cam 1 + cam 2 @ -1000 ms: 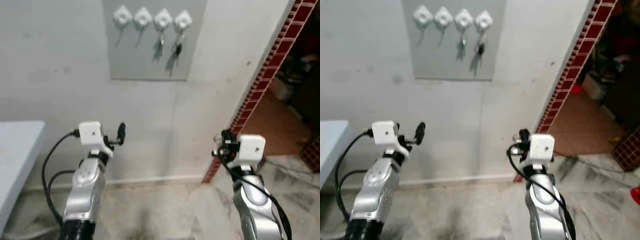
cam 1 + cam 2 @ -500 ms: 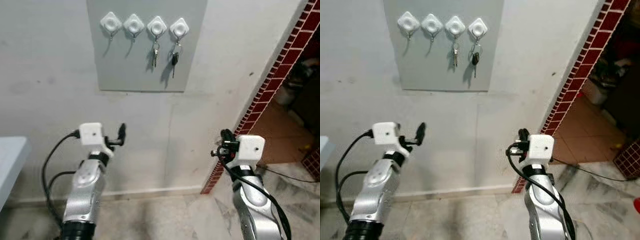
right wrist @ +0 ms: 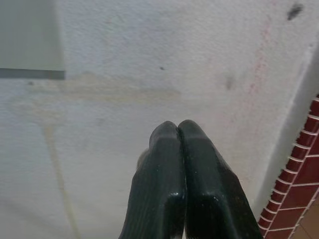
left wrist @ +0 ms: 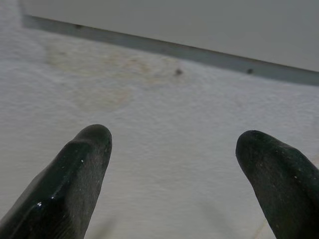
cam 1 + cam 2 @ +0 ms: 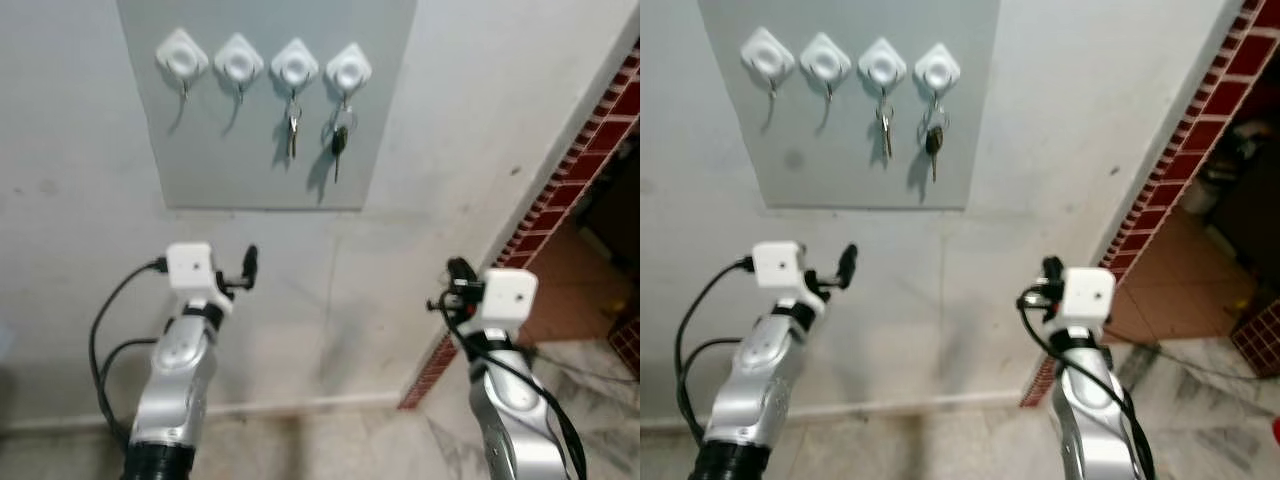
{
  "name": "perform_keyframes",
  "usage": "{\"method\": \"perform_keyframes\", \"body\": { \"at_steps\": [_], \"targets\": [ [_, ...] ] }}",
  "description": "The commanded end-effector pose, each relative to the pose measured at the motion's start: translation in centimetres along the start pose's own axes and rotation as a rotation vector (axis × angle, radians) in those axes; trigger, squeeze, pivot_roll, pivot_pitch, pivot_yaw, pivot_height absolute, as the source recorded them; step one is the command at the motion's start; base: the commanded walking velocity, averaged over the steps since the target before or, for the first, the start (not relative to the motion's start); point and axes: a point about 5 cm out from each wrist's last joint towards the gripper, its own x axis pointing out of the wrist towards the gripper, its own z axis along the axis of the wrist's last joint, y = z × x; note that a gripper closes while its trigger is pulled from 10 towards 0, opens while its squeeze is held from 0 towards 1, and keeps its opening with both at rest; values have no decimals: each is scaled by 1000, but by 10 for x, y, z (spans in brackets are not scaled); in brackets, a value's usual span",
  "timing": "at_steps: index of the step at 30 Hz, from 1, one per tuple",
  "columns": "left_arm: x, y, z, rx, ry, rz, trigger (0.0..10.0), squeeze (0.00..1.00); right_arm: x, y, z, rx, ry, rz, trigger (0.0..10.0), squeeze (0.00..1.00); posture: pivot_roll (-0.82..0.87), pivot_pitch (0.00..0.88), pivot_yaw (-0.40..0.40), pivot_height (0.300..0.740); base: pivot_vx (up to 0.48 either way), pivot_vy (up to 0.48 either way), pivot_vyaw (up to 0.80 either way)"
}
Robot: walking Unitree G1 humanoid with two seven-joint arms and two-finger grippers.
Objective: Hang keys on a hook
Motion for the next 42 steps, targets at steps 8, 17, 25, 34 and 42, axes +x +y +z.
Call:
{"method": "perform_keyframes", "body": {
  "at_steps": [8,17,25,34,42],
  "targets": [
    [0,-4,-2,-7,24,-22,10000,0,-1,-7,0,-1,3,-32,10000,0,-4,71,-53,740,0,210,0],
    [1,-5,-2,-3,28,-30,10000,0,-2,-7,0,3,3,-40,10000,0,-7,69,-45,740,0,473,0],
    [2,-6,-2,17,32,-33,10000,0,-3,-7,0,3,4,-44,10000,0,-9,66,-44,740,0,207,0],
    [2,-8,-3,35,36,-41,10000,0,-3,-6,0,7,4,-42,10000,0,-8,58,-42,740,0,0,0],
    [3,-10,-3,29,41,-54,10000,0,-3,-5,-1,7,2,-42,10000,0,-8,50,-39,740,0,0,0]
  ]
}}
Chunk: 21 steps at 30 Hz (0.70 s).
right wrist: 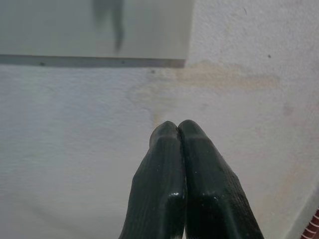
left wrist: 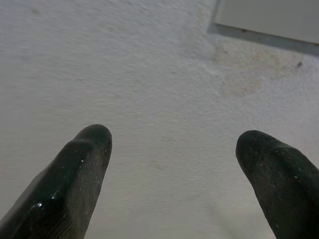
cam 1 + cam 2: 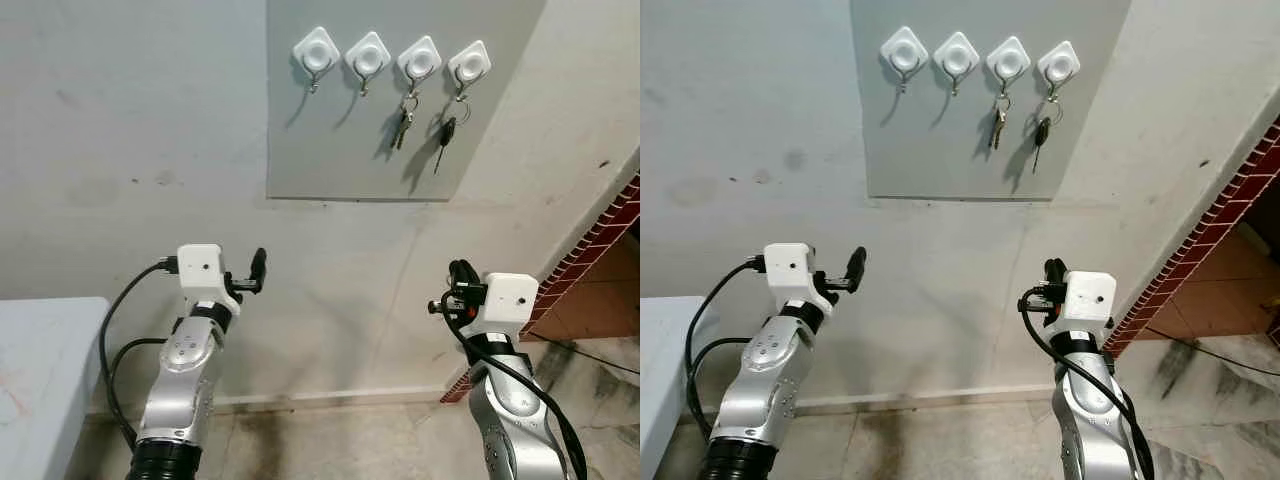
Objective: Hang keys on a hook
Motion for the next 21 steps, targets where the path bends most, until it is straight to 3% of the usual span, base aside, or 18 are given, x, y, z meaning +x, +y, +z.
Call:
{"method": "perform_keyframes", "body": {
  "at_steps": [1,11,14,21],
  "targets": [
    [2,-3,1,12,3,-19,10000,0,1,-3,2,-5,-8,-9,10000,0,-7,49,-39,740,0,0,0],
    [1,-6,3,52,-4,-43,10000,0,0,-2,2,-4,-8,-6,10000,0,-10,51,-37,740,0,0,0],
    [2,-6,1,-17,3,-27,10000,0,-1,-3,2,-5,-6,-8,10000,0,-12,55,-37,740,0,0,0],
    [2,-6,4,11,-3,-27,10000,0,0,-5,3,-10,0,2,10000,0,-12,65,-43,740,0,0,0]
  ]
}}
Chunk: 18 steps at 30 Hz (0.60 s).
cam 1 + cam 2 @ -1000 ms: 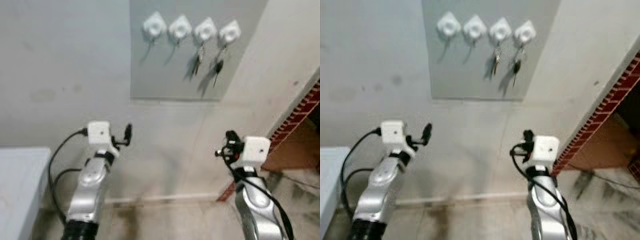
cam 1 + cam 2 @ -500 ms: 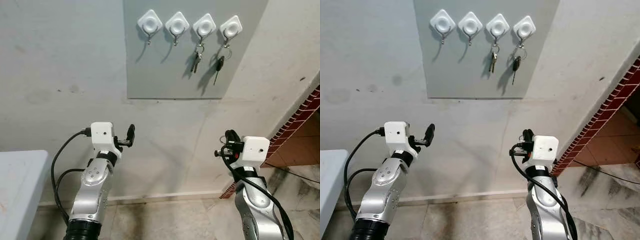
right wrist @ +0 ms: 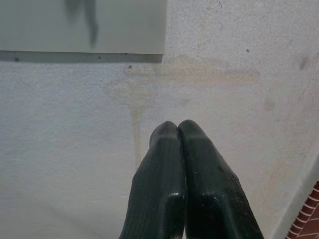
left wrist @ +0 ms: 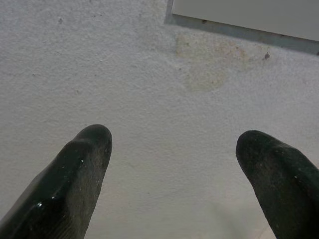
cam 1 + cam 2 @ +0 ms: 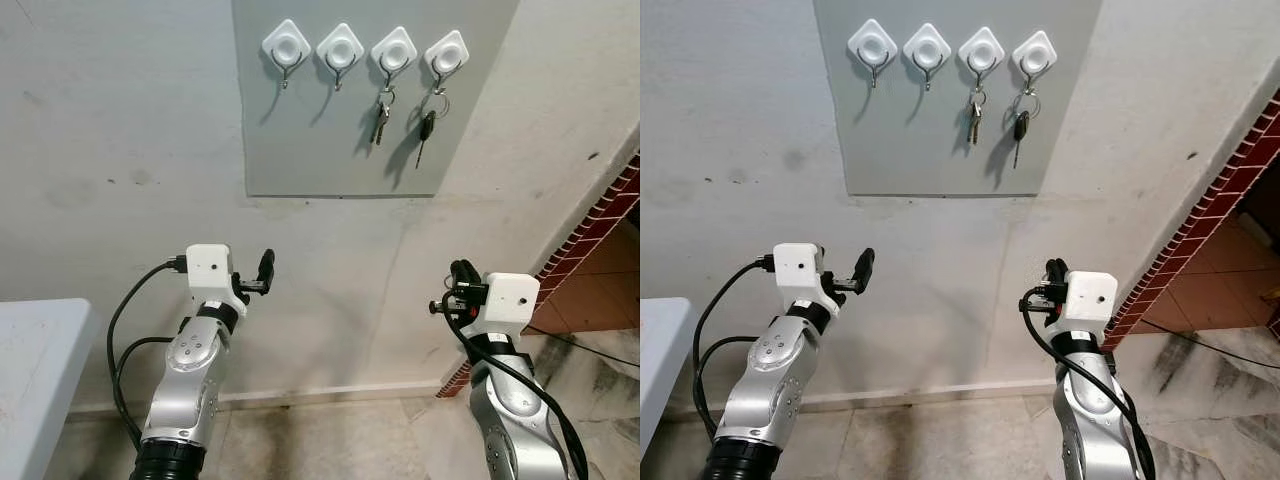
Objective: Hang keys on a hook
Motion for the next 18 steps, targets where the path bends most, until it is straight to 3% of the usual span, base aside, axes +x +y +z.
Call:
{"method": "perform_keyframes", "body": {
  "at_steps": [1,4,6,8,13,15,18],
  "targets": [
    [3,-1,5,2,-6,-5,10000,0,2,-3,4,-1,-3,8,10000,0,-11,68,-46,740,0,0,0],
    [4,-3,9,19,-18,-24,10000,0,4,-2,6,-7,-6,31,10000,0,-12,71,-48,740,0,0,0],
    [5,-11,19,39,-52,-112,10000,0,8,-1,11,-13,-18,82,10000,0,-12,78,-53,740,0,0,0],
    [6,-13,22,46,-64,-132,10000,0,10,0,13,-20,-26,95,10000,0,-12,78,-53,740,0,0,0],
    [14,-19,39,72,-102,-219,10000,0,26,2,27,-60,-67,176,10000,0,-12,84,-56,740,0,0,0],
    [18,-25,47,120,-127,-270,10000,0,34,7,33,-70,-84,233,10000,0,-11,87,-57,740,0,0,0],
    [20,-30,53,126,-144,-301,10000,0,37,14,38,-59,-98,285,10000,0,-10,88,-57,740,0,0,0]
  ]
}}
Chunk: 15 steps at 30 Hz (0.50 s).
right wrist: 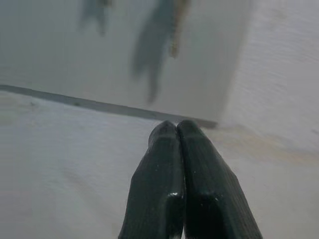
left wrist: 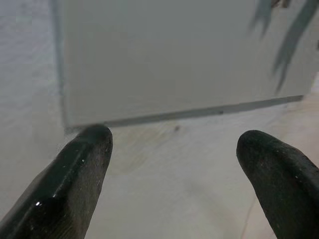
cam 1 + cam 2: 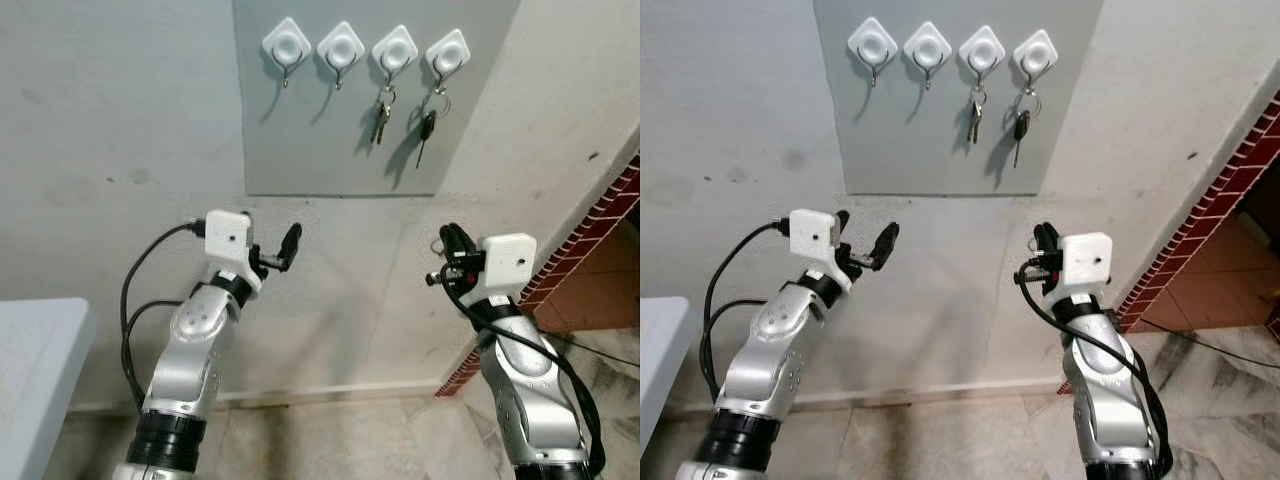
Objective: Hang keys on a hook
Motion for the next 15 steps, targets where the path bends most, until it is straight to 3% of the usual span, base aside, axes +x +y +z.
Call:
{"method": "perform_keyframes", "body": {
  "at_steps": [1,15],
  "targets": [
    [4,-7,9,16,-29,-51,10000,0,3,6,4,18,-16,64,10000,0,-9,88,-57,740,0,0,0],
    [7,-31,35,33,-115,-185,10000,0,15,41,52,189,-211,315,10000,0,-7,79,-53,740,0,0,0]
  ]
}}
